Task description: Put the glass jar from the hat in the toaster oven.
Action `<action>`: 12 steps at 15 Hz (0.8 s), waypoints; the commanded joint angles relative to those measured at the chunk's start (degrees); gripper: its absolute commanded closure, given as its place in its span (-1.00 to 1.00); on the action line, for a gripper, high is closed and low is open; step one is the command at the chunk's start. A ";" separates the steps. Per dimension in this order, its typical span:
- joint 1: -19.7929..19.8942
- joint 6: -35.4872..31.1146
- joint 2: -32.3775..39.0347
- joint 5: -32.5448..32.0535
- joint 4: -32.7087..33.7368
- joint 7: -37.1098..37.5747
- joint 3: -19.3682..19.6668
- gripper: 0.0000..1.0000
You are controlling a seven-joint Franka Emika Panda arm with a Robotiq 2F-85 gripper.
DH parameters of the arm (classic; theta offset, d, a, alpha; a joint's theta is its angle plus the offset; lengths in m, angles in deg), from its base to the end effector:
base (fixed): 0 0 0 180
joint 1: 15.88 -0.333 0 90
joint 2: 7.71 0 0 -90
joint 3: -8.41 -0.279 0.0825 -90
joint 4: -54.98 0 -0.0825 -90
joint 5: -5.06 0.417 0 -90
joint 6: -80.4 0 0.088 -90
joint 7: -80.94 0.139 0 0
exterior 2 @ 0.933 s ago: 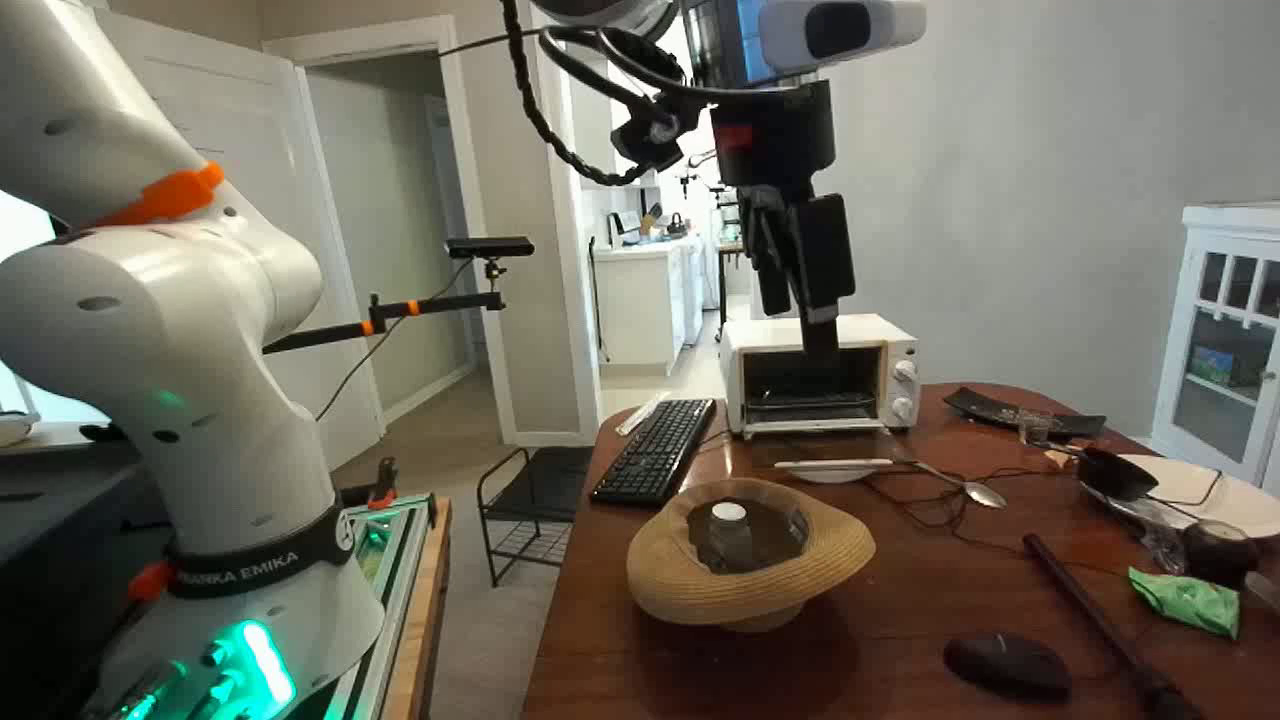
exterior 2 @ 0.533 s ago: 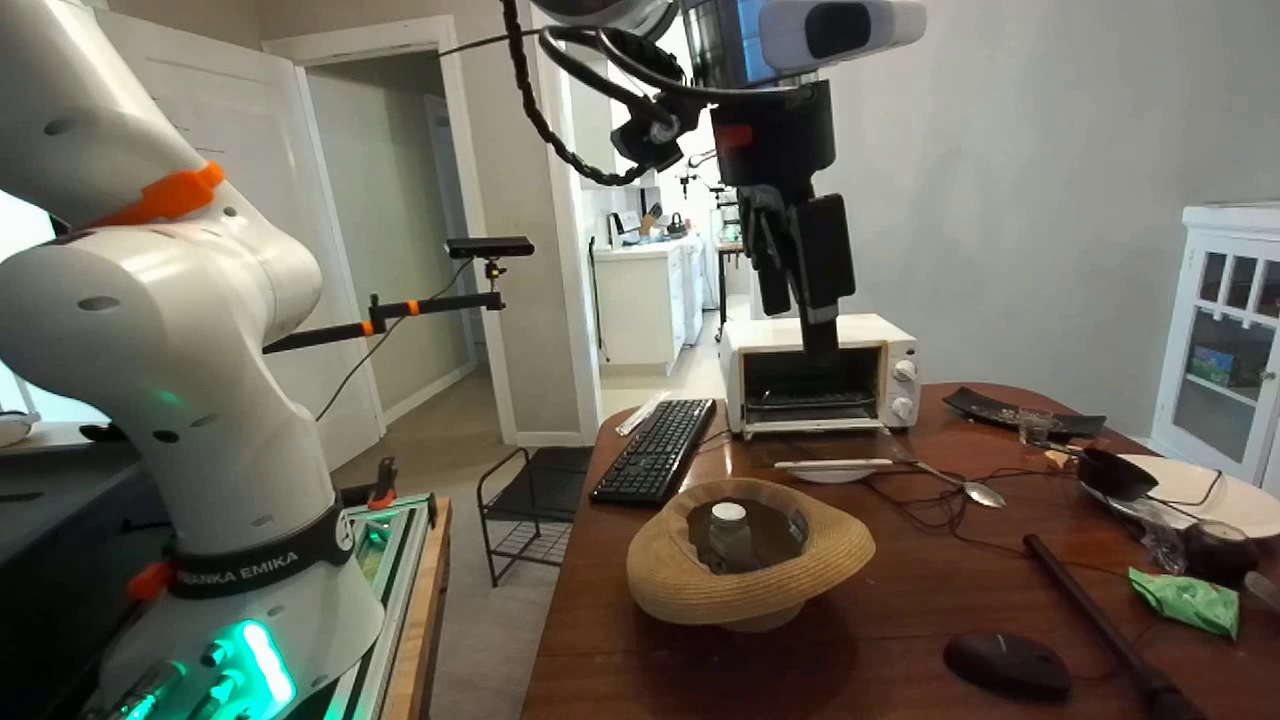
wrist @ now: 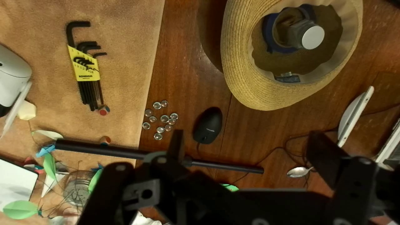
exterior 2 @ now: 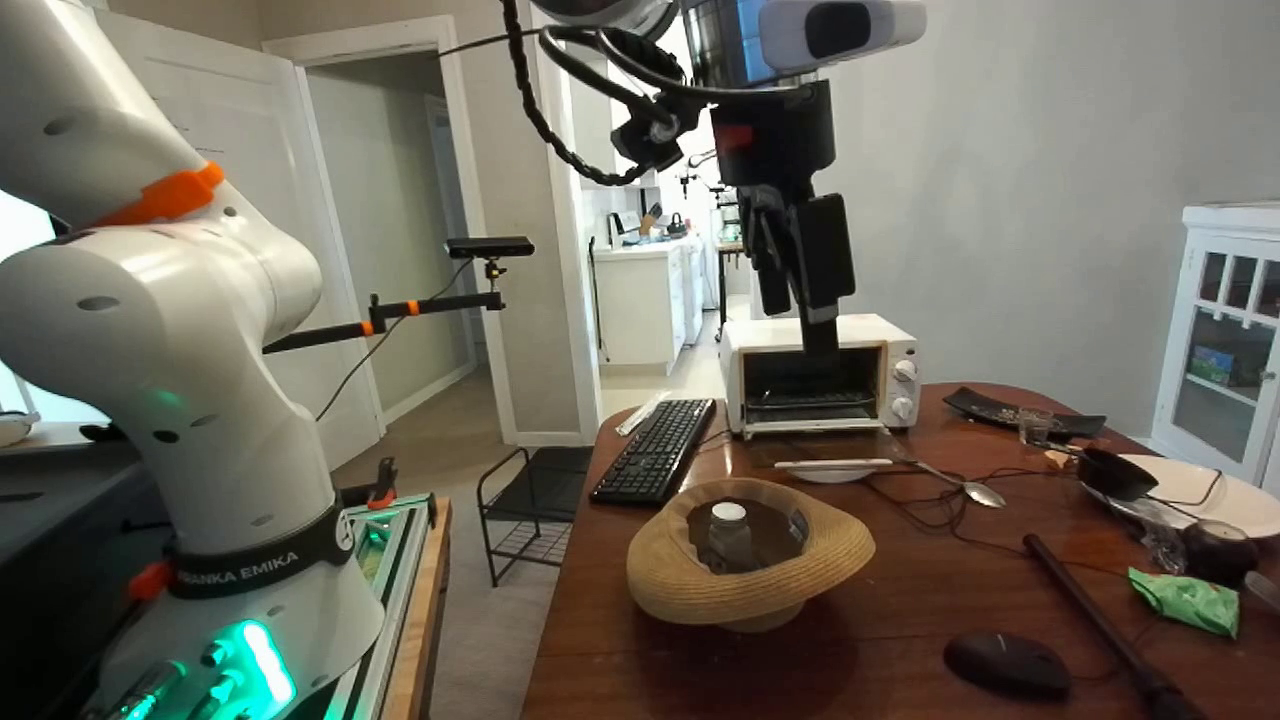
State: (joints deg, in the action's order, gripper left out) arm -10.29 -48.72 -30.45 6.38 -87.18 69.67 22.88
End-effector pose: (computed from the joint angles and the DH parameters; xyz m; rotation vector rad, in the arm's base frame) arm 0.4558 -0.1584 0.3616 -3.0493 0.2373 -0.2790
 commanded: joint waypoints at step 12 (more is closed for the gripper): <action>-5.33 1.18 22.61 -1.84 -6.21 -4.11 -11.01 -1.00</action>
State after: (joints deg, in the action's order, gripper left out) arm -14.28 -46.68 -15.39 6.16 -94.41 65.85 14.11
